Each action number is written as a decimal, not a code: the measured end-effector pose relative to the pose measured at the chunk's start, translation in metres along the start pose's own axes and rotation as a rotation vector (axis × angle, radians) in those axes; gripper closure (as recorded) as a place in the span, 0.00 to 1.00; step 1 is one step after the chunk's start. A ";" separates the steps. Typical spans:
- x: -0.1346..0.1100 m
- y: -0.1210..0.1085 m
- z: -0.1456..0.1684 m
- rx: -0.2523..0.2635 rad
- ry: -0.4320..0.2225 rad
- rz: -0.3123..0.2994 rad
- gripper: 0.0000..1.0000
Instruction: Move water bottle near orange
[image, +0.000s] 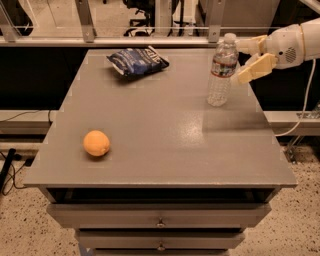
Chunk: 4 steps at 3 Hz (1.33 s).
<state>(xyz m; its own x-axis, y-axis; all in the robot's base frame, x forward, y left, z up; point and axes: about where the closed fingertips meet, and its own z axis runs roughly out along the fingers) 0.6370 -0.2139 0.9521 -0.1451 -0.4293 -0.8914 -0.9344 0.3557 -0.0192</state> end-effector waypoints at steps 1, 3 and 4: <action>0.006 -0.003 0.021 0.002 0.002 0.001 0.00; 0.007 -0.022 0.043 0.036 -0.020 0.049 0.39; 0.001 -0.021 0.040 0.018 -0.052 0.093 0.61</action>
Offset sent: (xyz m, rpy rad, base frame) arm 0.0371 0.0241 -0.0341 0.0127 0.0015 -0.0619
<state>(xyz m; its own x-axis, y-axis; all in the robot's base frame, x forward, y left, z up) 0.6693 -0.1889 0.9338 -0.2132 -0.3504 -0.9120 -0.9118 0.4067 0.0569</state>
